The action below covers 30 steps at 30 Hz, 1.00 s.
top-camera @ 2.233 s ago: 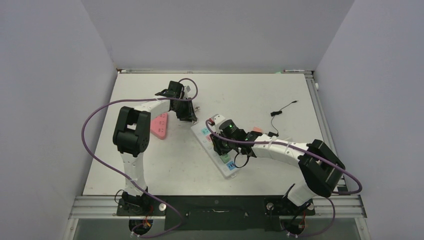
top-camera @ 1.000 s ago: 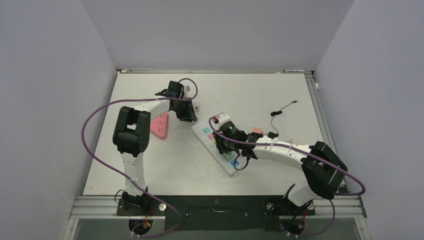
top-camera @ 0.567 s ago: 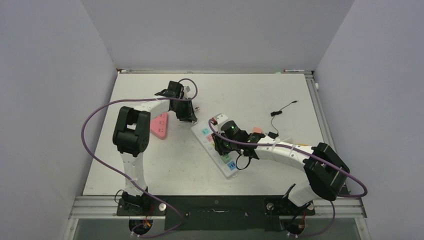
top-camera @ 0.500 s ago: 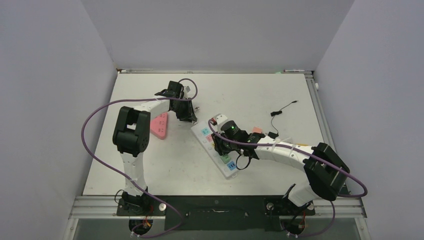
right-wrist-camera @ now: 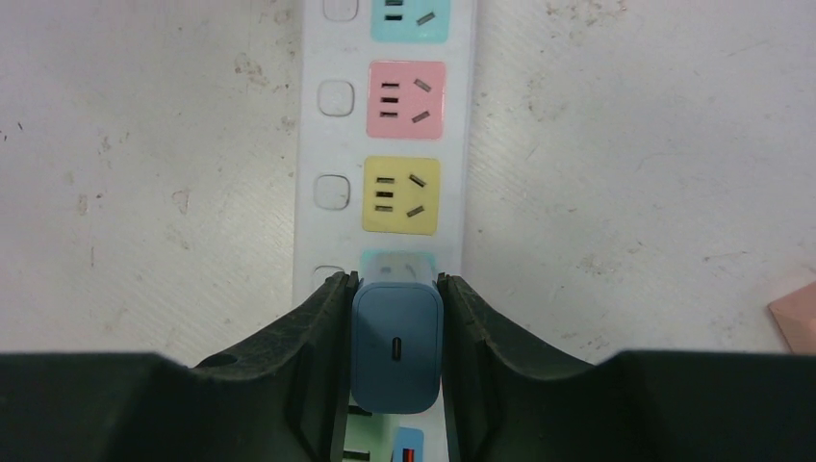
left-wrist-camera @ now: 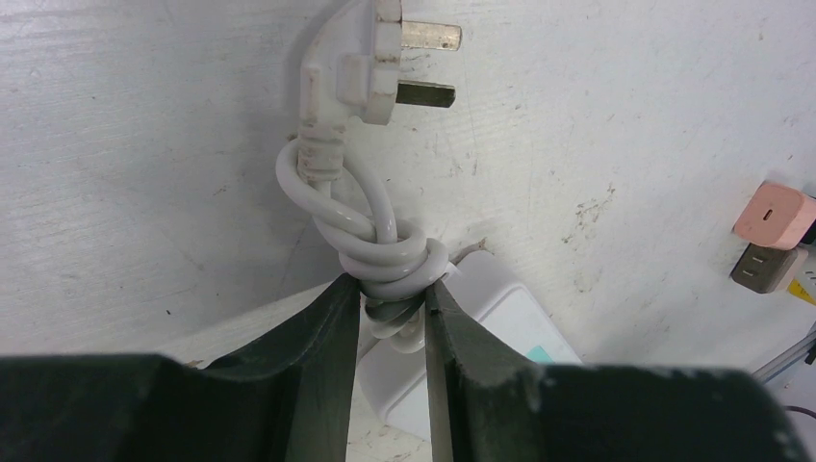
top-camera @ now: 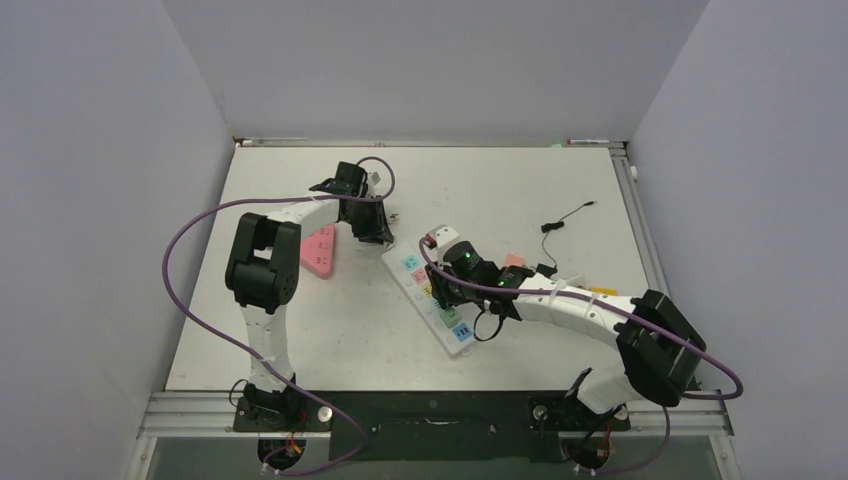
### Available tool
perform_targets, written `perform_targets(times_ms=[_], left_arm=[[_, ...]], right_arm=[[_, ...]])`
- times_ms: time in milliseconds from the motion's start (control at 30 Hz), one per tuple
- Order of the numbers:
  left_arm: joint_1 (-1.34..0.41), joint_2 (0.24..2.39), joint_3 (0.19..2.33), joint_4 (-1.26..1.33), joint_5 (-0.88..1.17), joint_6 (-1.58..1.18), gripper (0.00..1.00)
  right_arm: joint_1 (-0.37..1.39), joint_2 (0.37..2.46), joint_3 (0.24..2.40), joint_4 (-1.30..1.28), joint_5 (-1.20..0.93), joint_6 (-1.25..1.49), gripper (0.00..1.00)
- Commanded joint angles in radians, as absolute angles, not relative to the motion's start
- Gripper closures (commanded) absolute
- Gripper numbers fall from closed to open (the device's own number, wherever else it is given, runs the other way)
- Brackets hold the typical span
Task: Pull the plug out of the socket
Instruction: Remove the plug from the socket, then place the plug at the center of the board.
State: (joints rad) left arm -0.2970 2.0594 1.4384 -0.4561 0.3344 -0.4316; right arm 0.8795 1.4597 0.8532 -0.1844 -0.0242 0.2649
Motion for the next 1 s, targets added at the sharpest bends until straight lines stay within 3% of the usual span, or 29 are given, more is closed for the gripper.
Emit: perform_targets(times_ms=[0,167,333,633,967], left_arm=[[-0.262,2.089,1.451,-0.459,0.232,-0.389,1.00],[-0.261,2.088,1.451,-0.457,0.232,-0.389,1.00],[-0.261,2.086,1.451,-0.457,0.232,-0.389,1.00],[-0.260,2.086,1.450,-0.457,0.230,-0.387,1.00],[-0.259,2.097,1.450,-0.455,0.236,-0.388,1.00]], right_arm=[[0.884,1.366,0.887,-0.201,0.121,0.305,0.95],[0.858,1.340,0.918,-0.265,0.269,0.358,0.95],[0.785,1.272,0.891,-0.257,0.277,0.406,0.95],[0.498,1.242,0.750,-0.161,0.024,0.487,0.95],[0.328,1.283,0.625,-0.044,-0.132,0.523,0.95]])
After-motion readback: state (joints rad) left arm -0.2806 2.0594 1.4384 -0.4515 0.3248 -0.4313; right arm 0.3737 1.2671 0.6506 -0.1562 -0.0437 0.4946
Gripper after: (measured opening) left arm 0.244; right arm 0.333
